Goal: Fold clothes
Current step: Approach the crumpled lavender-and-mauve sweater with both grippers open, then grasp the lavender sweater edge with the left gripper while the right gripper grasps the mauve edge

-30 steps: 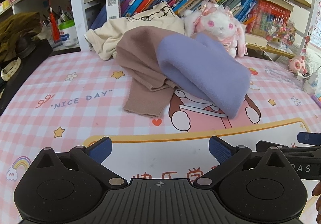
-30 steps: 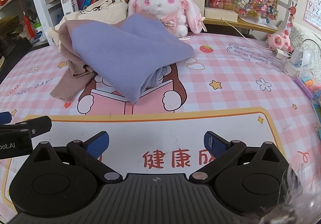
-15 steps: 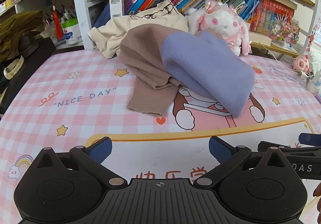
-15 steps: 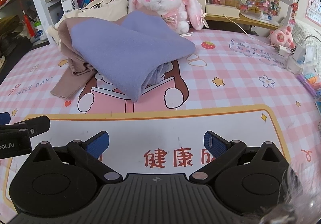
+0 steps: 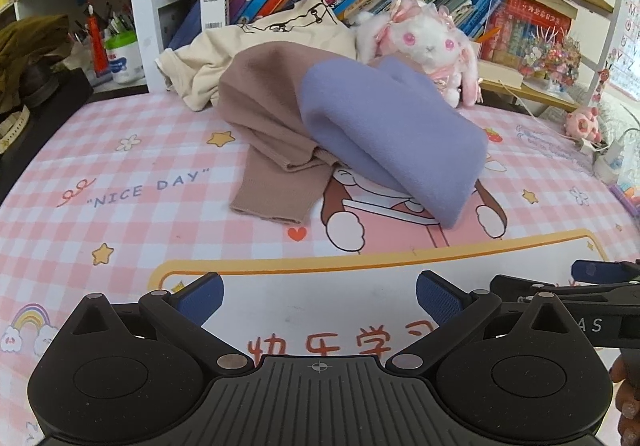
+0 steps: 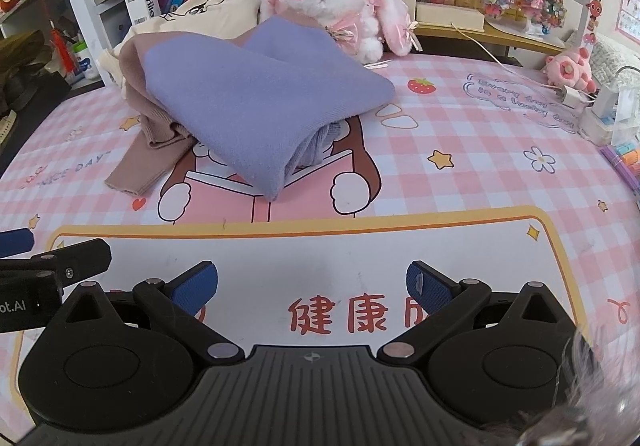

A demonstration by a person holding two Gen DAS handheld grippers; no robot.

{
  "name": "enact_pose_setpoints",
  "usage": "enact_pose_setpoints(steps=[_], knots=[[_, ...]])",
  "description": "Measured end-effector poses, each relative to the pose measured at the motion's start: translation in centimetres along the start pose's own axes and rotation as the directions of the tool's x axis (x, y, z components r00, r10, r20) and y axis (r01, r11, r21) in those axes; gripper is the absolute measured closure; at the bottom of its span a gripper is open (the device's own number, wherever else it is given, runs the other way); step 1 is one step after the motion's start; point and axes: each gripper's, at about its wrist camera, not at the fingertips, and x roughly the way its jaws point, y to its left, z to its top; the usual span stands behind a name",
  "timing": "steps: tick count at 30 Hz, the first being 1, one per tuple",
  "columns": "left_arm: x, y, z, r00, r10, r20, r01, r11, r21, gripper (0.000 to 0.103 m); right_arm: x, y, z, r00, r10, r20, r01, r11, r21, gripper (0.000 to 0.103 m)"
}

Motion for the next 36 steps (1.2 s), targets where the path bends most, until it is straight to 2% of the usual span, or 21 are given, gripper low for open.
enact_pose_setpoints(steps=[6, 16, 19, 21, 23, 25, 27, 30, 33, 36], knots=[[0.2, -1.0, -0.3, 1.0, 0.01, -0.009, -0.01, 1.0, -0.003, 0.0, 0.3, -0.8, -0.1, 1.0, 0.017, -0.017, -0.017, 1.0, -0.006, 0.001], [0.4, -4.9, -0.3, 0.995, 0.098, 0.011, -0.098, 0.993, 0.066, 0.001, 0.5, -3.9, 0.2, 0.997, 0.07, -0.013, -0.069, 0.998, 0.003, 0.001], [0.6, -6.3, -0.3, 0.993, 0.109, 0.047, -0.113, 0.989, 0.1, 0.001, 0.4, -5.5, 0.3, 0.997, 0.073, 0.001, -0.073, 0.997, 0.023, 0.001], [1.0, -7.8, -0.3, 0.984, 0.151, 0.091, -0.165, 0.971, 0.172, 0.001, 0.3, -6.9, 0.4, 0.997, 0.076, 0.032, -0.078, 0.995, 0.056, 0.001], [1.9, -9.6, -0.2, 0.974, 0.187, 0.127, -0.214, 0.941, 0.261, 0.001, -0.1, -8.2, 0.4, 0.995, 0.057, 0.084, -0.065, 0.994, 0.093, 0.001], [3.2, -11.1, 0.2, 0.971, 0.192, 0.14, -0.227, 0.922, 0.313, 0.001, -0.4, -9.3, 0.5, 0.991, 0.021, 0.135, -0.037, 0.992, 0.12, 0.001], [4.5, -12.7, 0.5, 0.969, 0.196, 0.152, -0.24, 0.9, 0.365, 0.001, -0.4, -10.5, 0.9, 0.992, 0.015, 0.126, -0.034, 0.988, 0.153, 0.001], [6.6, -14.6, 1.3, 0.959, 0.213, 0.189, -0.273, 0.875, 0.4, 0.001, -0.3, -12.3, 1.1, 0.995, 0.012, 0.098, -0.031, 0.979, 0.201, 0.001], [8.6, -16.2, 2.3, 0.947, 0.228, 0.224, -0.306, 0.852, 0.424, 0.001, -0.9, -13.5, 0.9, 0.995, 0.018, 0.094, -0.037, 0.98, 0.198, 0.001], [9.8, -16.1, 3.5, 0.943, 0.233, 0.239, -0.316, 0.853, 0.415, 0.001, -1.9, -14.6, 0.7, 0.99, 0.061, 0.128, -0.087, 0.974, 0.209, 0.001]])
